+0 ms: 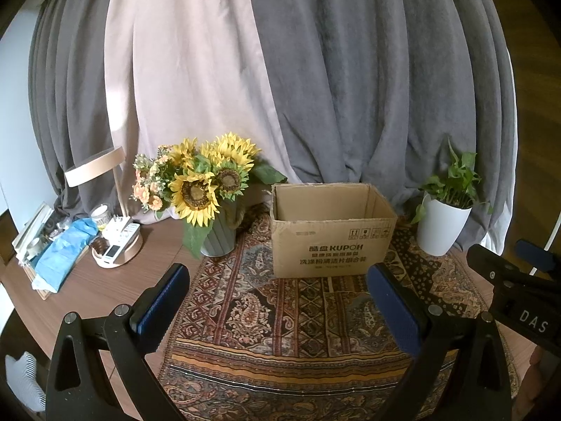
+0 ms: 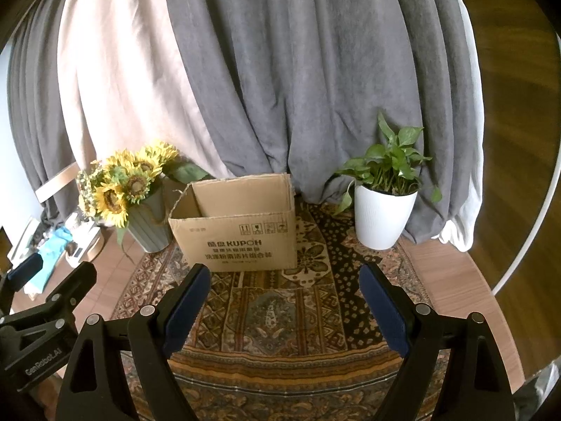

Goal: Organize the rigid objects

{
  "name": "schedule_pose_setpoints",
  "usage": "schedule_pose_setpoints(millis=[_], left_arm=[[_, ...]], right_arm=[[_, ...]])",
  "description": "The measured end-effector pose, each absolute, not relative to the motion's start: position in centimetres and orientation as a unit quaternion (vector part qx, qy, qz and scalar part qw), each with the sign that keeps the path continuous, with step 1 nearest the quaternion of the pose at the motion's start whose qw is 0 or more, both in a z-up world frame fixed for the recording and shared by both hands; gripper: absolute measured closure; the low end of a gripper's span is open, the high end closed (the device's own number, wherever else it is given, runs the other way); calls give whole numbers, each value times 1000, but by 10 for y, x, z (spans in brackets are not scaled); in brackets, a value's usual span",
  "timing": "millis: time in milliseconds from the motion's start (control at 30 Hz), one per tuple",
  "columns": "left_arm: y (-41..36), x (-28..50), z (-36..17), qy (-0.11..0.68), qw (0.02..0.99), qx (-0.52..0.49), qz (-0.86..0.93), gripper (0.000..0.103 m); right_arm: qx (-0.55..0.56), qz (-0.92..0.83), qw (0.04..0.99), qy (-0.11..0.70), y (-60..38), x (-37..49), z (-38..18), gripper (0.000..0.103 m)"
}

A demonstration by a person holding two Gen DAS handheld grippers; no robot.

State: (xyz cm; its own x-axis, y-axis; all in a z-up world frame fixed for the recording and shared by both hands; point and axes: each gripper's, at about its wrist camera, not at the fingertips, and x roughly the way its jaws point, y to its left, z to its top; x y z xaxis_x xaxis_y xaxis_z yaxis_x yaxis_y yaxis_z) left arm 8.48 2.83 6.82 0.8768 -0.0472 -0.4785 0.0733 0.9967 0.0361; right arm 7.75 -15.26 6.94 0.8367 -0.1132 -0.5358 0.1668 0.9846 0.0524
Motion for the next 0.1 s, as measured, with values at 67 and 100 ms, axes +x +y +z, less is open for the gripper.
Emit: schedule_pose_setpoints(millis=[67, 100], left_arm=[[28, 85, 68, 246, 968, 27, -29, 0], [28, 86, 68, 246, 968, 27, -29, 0]], right_arm=[[48, -72, 957, 277, -153, 77, 69, 15], [48, -73, 957, 276, -153, 77, 69, 15]])
